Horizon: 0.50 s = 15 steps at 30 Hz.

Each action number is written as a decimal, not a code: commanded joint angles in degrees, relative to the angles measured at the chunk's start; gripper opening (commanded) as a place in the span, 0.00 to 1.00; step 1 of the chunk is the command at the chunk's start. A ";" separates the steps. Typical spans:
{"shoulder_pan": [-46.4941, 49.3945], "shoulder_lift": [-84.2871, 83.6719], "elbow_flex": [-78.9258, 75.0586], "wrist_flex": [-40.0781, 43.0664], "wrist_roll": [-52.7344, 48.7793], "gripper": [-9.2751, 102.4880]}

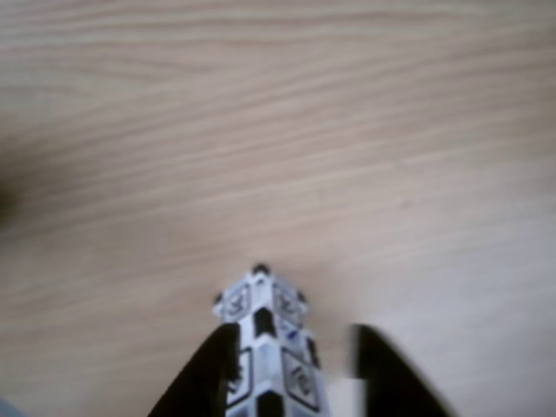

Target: Stack cubes from left to right.

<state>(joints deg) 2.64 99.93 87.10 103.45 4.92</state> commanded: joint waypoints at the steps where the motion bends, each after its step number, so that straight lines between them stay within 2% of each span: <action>1: -0.88 1.49 -0.35 0.35 3.52 0.11; 2: -0.88 1.49 -0.35 0.35 3.16 0.08; 15: 0.18 1.49 -0.35 0.26 -3.52 0.08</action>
<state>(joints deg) 2.64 99.93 87.10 103.45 2.46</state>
